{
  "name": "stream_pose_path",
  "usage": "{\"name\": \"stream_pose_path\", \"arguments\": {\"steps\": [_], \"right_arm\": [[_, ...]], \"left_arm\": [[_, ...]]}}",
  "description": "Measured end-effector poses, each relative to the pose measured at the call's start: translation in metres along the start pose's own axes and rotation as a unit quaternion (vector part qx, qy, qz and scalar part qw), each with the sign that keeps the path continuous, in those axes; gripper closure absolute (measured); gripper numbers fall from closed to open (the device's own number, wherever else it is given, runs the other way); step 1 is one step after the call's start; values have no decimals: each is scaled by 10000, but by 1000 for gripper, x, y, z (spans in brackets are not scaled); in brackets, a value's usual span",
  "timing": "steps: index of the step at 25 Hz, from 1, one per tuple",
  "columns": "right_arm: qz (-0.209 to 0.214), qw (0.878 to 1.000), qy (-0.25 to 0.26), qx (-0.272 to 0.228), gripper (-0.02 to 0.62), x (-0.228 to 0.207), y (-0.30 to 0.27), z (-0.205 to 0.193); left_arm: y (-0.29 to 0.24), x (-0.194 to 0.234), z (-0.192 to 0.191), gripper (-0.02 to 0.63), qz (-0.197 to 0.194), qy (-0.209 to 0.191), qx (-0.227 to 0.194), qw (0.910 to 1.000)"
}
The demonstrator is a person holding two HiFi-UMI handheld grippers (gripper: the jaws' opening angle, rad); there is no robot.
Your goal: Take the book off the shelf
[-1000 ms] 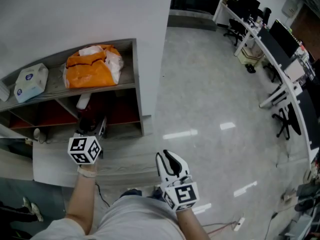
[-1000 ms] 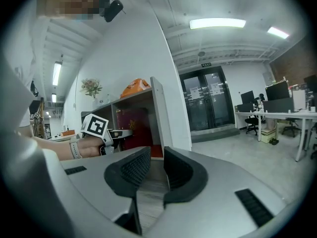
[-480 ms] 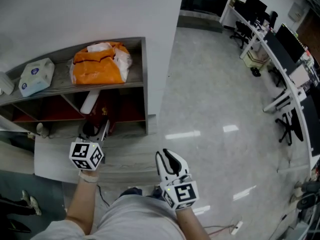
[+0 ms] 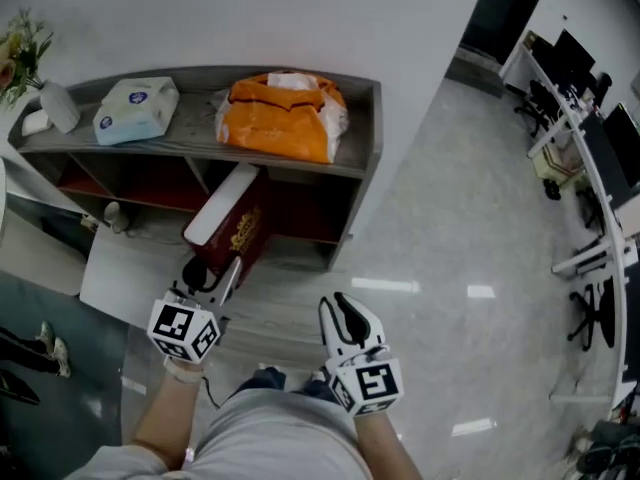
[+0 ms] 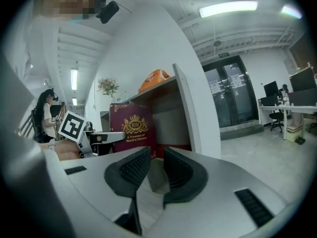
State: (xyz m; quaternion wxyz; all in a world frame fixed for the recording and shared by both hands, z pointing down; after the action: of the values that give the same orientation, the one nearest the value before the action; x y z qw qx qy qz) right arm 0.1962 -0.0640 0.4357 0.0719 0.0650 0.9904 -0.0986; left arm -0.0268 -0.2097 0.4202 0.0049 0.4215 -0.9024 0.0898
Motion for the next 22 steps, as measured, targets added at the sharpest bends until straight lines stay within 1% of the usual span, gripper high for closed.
{"name": "stream_pose_path", "arguments": {"steps": [4, 10, 17, 22], "right_arm": [[465, 9989, 31, 55, 512, 17, -23, -1], [1133, 9934, 91, 132, 512, 48, -55, -5], [1826, 9826, 205, 278, 512, 84, -85, -11], [2190, 9746, 288, 383, 512, 105, -96, -14]], "left_arm": [[34, 4, -4, 387, 250, 52, 9, 9997], [82, 16, -14, 388, 816, 160, 70, 9965], [128, 21, -29, 388, 1380, 312, 126, 9899], [151, 20, -39, 388, 1648, 419, 196, 9852]]}}
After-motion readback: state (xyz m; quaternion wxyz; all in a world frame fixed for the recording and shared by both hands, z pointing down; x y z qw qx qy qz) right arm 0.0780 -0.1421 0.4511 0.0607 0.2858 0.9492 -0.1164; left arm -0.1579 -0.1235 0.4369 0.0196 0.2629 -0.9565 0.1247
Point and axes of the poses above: the fingertips, and each gripper's own axes: y backward along the fingers, x to its left, z out of its top, the point moved 8 cm from there along y, backward along the fingers, and after that the axes turned 4 degrees about -z, right-handed, at the moved point
